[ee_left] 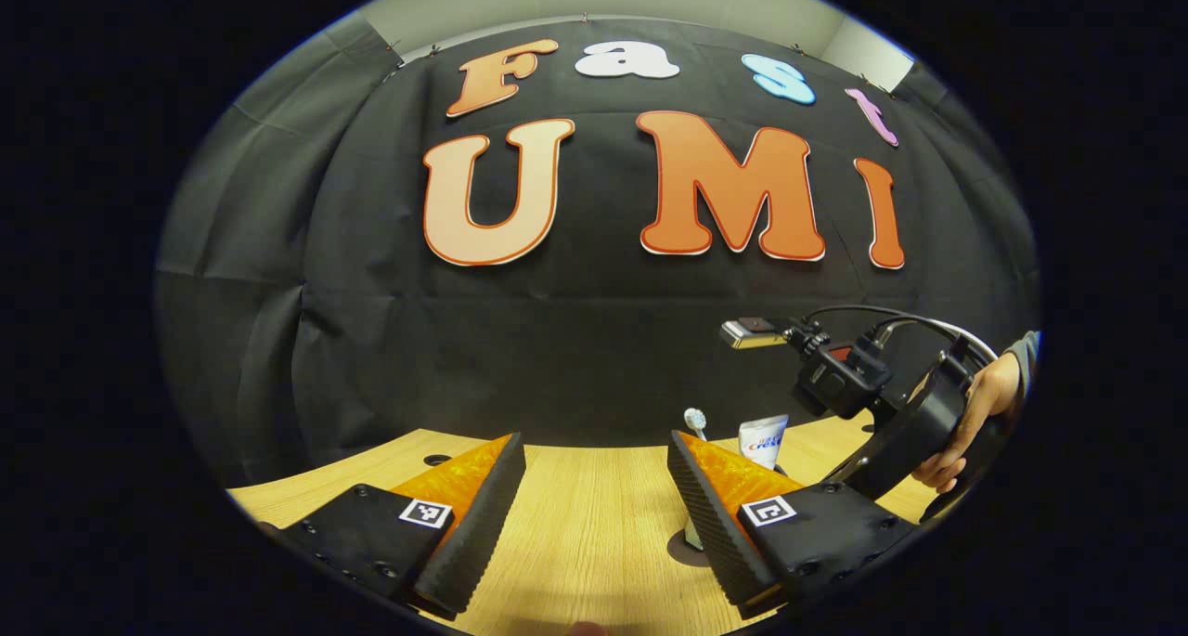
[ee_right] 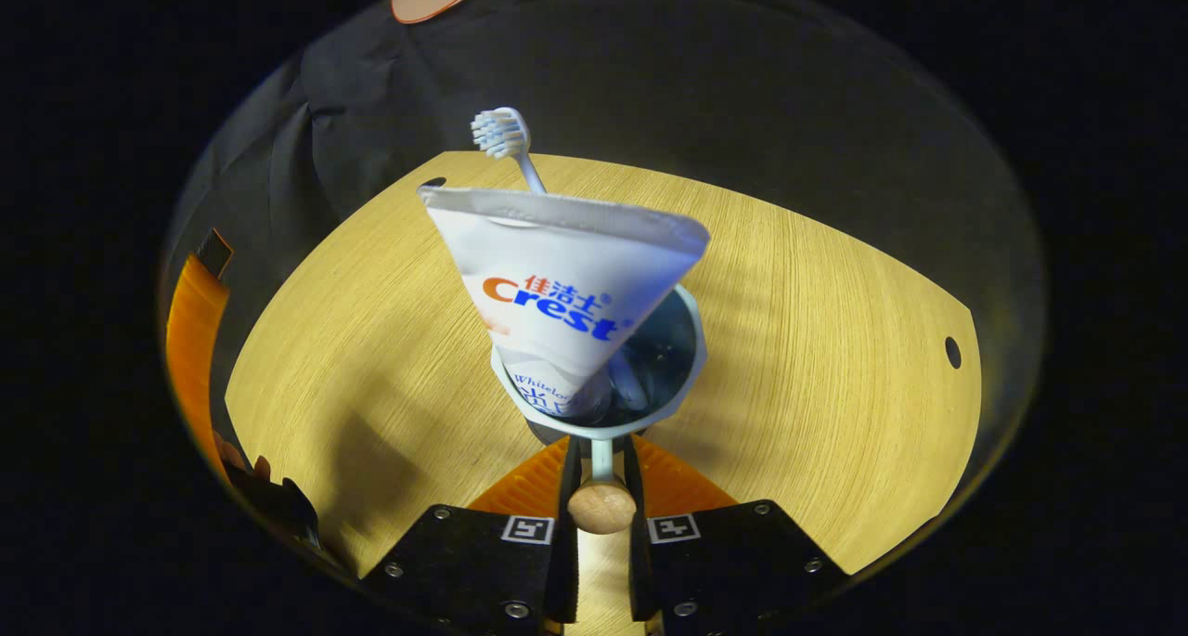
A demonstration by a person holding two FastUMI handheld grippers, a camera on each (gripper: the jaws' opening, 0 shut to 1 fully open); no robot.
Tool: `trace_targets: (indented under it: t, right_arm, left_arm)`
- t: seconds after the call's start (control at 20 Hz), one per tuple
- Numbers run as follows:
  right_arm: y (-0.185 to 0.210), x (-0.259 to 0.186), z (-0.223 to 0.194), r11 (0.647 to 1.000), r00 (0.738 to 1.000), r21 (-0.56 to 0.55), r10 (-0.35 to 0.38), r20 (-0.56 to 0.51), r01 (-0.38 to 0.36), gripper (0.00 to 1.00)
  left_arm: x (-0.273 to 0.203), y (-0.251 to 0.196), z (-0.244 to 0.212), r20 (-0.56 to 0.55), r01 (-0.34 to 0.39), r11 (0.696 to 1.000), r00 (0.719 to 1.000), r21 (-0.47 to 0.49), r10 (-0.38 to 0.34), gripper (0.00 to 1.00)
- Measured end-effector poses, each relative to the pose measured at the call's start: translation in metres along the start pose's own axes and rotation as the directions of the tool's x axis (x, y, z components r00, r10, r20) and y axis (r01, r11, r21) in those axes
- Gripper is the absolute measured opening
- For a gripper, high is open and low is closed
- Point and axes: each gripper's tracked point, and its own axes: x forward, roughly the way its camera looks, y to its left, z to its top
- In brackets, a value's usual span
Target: Put the toothbrush and toothpaste on the desktop into the cup, then pick up the cup and place it on the coaster on the desktop.
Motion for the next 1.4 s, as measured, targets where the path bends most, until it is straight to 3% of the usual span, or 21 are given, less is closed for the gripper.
trace_targets:
  t: [0.45,0.6,0.65,0.7,1.05,1.2,1.25,1.3,1.4]
  right_arm:
    - [-0.007,-0.004,0.002,0.999,0.999,-0.022,-0.026,-0.041,0.025,0.22]
    - [-0.001,-0.006,0.001,0.999,0.999,0.011,0.038,-0.035,-0.038,0.27]
    - [-0.001,-0.005,0.004,0.998,0.998,0.029,0.053,-0.024,-0.053,0.24]
    - [-0.001,-0.003,0.005,0.997,0.998,0.033,0.065,-0.007,-0.065,0.32]
    - [-0.009,0.009,0.004,0.993,0.983,-0.008,0.114,0.147,-0.114,0.61]
    - [-0.01,0.007,0.008,0.993,0.964,-0.011,0.121,0.239,-0.122,0.7]
    - [-0.011,0.008,0.01,0.992,0.955,-0.007,0.126,0.267,-0.128,0.67]
    - [-0.011,0.008,0.012,0.991,0.946,-0.002,0.128,0.298,-0.134,0.74]
    - [-0.021,0.005,0.014,0.994,0.934,0.015,0.097,0.344,-0.108,0.78]
  left_arm:
    - [0.001,0.001,-0.009,-0.025,0.0,1.0,1.0,-0.003,0.0,0.99]
    - [0.002,0.001,-0.01,-0.029,-0.004,1.0,1.0,-0.001,0.004,0.99]
    - [0.002,0.001,-0.011,-0.031,-0.004,1.0,1.0,-0.001,0.004,0.99]
    - [0.002,0.001,-0.012,-0.034,-0.004,1.0,0.999,-0.001,0.004,0.98]
    - [0.004,-0.002,-0.011,-0.03,-0.002,1.0,1.0,-0.01,0.002,0.98]
    - [0.003,-0.006,-0.008,-0.025,0.007,1.0,1.0,-0.02,-0.007,0.99]
    - [0.002,-0.009,-0.007,-0.026,0.012,1.0,1.0,-0.024,-0.013,0.98]
    - [0.0,-0.012,-0.005,-0.025,0.017,1.0,1.0,-0.024,-0.018,0.99]
    - [-0.003,-0.017,0.002,-0.015,0.025,0.999,1.0,-0.02,-0.025,0.99]
